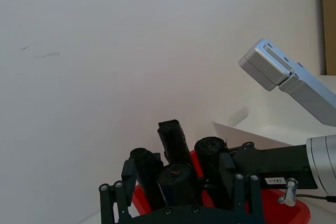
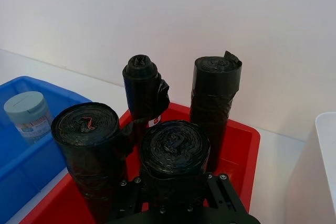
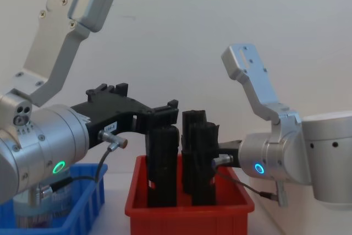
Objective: Pick the cotton swabs from the blue box and place them into the white box.
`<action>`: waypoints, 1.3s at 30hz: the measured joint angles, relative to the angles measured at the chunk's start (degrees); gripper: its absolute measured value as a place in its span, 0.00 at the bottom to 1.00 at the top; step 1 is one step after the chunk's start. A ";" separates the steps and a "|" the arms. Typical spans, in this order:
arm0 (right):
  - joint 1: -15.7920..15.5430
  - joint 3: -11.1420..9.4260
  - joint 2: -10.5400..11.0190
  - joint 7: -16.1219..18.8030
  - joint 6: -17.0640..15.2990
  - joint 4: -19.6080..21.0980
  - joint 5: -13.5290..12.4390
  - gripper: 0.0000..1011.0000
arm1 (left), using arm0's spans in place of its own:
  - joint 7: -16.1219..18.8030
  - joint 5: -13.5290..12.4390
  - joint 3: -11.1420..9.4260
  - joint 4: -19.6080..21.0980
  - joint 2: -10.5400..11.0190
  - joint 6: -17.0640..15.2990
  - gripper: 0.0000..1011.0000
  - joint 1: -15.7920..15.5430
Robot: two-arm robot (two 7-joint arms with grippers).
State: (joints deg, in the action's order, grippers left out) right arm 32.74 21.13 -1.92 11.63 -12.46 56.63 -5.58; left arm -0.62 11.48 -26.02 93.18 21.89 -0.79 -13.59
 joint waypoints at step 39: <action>-0.16 -3.14 1.57 -4.93 9.38 13.40 -1.87 0.42 | 0.00 0.00 0.00 0.00 0.00 0.00 0.99 0.00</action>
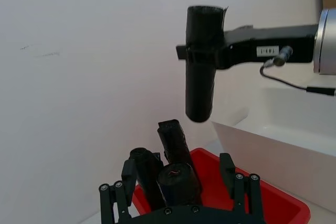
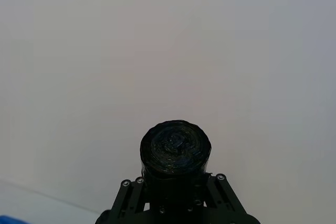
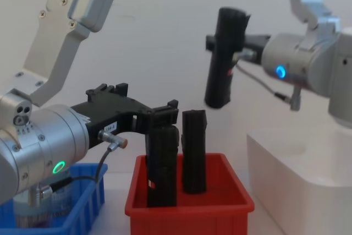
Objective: Pick the cotton swabs from the blue box and place them into the white box.
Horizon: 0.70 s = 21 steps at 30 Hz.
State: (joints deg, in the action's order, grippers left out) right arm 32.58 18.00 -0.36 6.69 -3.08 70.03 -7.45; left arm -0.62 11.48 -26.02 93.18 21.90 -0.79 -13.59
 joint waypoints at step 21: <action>-2.62 -5.16 4.50 -9.14 2.19 7.58 3.15 0.42 | 0.00 0.00 0.00 0.00 0.00 0.00 0.99 0.00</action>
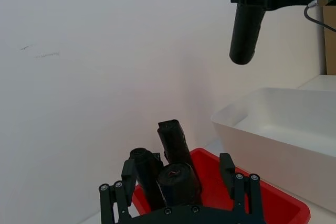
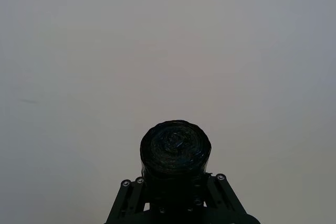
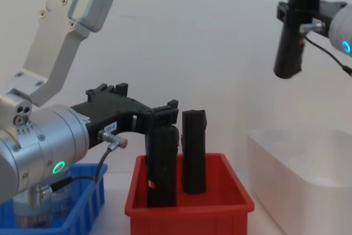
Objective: Pick the cotton swabs from the blue box and place them into the white box.
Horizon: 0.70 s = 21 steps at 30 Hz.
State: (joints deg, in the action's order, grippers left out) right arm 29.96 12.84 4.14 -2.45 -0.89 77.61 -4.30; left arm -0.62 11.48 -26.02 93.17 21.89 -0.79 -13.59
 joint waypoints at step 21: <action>-2.26 0.04 0.39 -0.47 -6.33 -3.11 1.40 0.58 | 0.00 0.00 0.00 0.00 0.00 0.00 0.99 0.00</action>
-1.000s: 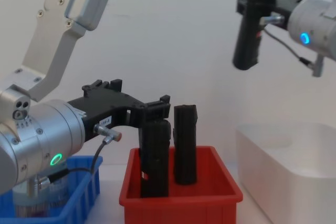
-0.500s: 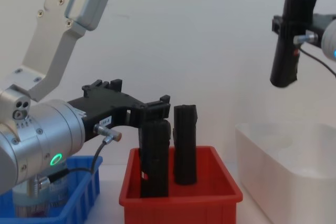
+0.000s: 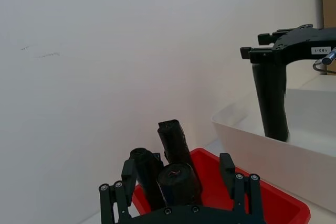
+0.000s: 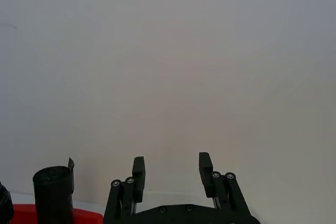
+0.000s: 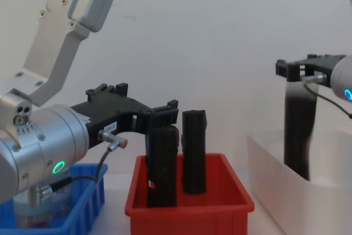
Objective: Pick the cotton swabs from the blue box and place them into the white box.
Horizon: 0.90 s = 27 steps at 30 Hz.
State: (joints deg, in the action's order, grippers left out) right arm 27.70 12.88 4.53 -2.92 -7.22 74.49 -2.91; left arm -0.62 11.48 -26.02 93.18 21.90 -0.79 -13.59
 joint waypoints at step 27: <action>-0.17 0.39 -0.36 0.51 -1.63 -1.94 0.39 0.99 | 3.83 -0.86 2.02 5.75 2.90 -5.90 0.99 1.49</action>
State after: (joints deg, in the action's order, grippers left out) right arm 27.53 13.27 4.17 -2.41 -8.85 72.56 -2.52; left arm 3.20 10.62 -24.00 98.93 24.80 -6.69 -12.10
